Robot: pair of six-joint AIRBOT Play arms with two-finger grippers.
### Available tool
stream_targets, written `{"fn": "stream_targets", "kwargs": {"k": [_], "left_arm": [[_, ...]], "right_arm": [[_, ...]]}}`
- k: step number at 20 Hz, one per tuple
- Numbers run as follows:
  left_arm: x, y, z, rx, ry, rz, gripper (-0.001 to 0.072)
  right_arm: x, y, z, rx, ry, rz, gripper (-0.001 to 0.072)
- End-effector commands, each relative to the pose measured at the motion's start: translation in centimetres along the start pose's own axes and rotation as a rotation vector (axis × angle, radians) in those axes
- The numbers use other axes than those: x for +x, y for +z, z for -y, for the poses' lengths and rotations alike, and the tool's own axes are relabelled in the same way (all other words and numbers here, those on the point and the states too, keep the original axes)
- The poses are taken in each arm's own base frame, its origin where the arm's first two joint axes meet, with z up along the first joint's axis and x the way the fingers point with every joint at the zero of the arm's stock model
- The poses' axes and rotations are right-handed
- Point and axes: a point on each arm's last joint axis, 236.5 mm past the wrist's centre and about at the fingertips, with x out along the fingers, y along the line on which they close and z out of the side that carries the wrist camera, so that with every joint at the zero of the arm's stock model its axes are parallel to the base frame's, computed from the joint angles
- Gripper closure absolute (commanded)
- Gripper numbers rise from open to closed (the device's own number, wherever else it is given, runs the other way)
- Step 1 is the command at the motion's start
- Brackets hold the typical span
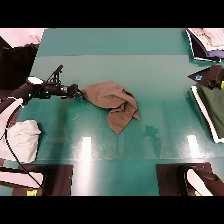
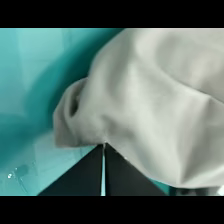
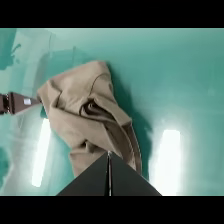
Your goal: Fold the shirts.
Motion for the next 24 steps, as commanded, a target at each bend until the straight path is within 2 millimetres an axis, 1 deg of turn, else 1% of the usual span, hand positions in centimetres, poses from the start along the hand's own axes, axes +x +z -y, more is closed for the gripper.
{"fn": "stream_targets", "kwargs": {"k": [1, 3, 4, 5, 6, 7, 9, 10, 11, 12, 13, 14, 15, 18, 19, 21, 22, 23, 24], "left_arm": [[-1.1, 0.0, 1.6, 0.076, -0.021, -0.045, 0.068], [-1.7, -0.4, 2.0, 0.124, -0.017, -0.092, 0.0679], [-1.9, -0.8, 2.0, 0.151, -0.014, -0.116, 0.0642], [-2.0, -1.4, 2.0, 0.158, -0.011, -0.144, 0.0383], [-2.1, -2.1, 1.8, 0.167, -0.007, -0.173, 0.0189], [-2.2, -2.7, 1.2, 0.183, 0.015, -0.204, 0.0154], [-2.5, -3.0, -1.2, 0.228, 0.11, -0.231, 0.0154], [-2.6, -2.5, -2.4, 0.227, 0.163, -0.215, 0.0153], [-2.5, -1.5, -3.1, 0.222, 0.197, -0.172, 0.0153], [-2.4, -0.4, -3.3, 0.228, 0.211, -0.126, 0.0153], [-2.2, 0.7, -3.2, 0.236, 0.209, -0.082, 0.0153], [-1.9, 1.3, -2.8, 0.244, 0.189, -0.055, 0.0153], [-1.3, 1.3, -2.3, 0.239, 0.15, -0.051, 0.0154], [0.9, -0.4, -1.0, 0.209, 0.007, -0.103, 0.0154], [1.2, -0.3, -1.0, 0.192, -0.004, -0.097, 0.0155], [1.4, 0.5, -1.4, 0.183, 0.012, -0.063, 0.0156], [1.4, 0.8, -1.2, 0.175, 0.008, -0.05, 0.0183], [1.4, 0.9, -1.1, 0.171, 0.003, -0.046, 0.0356], [1.4, 1.0, -1.0, 0.167, 0.0, -0.042, 0.0502]], "right_arm": [[0.0, -0.8, 0.0, -0.001, 0.001, -0.036, 0.0694], [0.0, -0.9, 0.0, -0.002, 0.0, -0.037, 0.0694], [0.0, -0.9, 0.0, -0.002, 0.0, -0.037, 0.0694], [0.0, -0.9, 0.1, -0.004, -0.005, -0.038, 0.0694], [0.0, -0.9, 0.4, -0.006, -0.017, -0.04, 0.0694], [0.0, -1.0, 0.6, -0.008, -0.026, -0.044, 0.0694], [0.0, -1.0, 0.6, -0.008, -0.024, -0.044, 0.0694], [0.0, -1.0, 0.6, -0.008, -0.024, -0.044, 0.0694], [0.0, -1.1, 0.6, -0.008, -0.024, -0.046, 0.0694], [0.0, -1.1, 0.5, -0.008, -0.023, -0.048, 0.0694], [0.0, -1.2, 0.5, -0.007, -0.023, -0.05, 0.0693], [0.0, -1.2, 0.5, -0.007, -0.023, -0.05, 0.0694], [0.0, -1.1, 0.5, -0.007, -0.023, -0.049, 0.0694], [0.0, -1.1, 0.5, -0.007, -0.023, -0.049, 0.0694], [0.0, -1.2, 0.5, -0.007, -0.023, -0.049, 0.0694], [0.0, -1.1, 0.5, -0.007, -0.022, -0.048, 0.0694], [0.0, -1.1, 0.5, -0.007, -0.022, -0.049, 0.0694], [0.0, -1.2, 0.5, -0.007, -0.022, -0.049, 0.0693], [0.0, -1.2, 0.5, -0.007, -0.022, -0.049, 0.0694]]}}
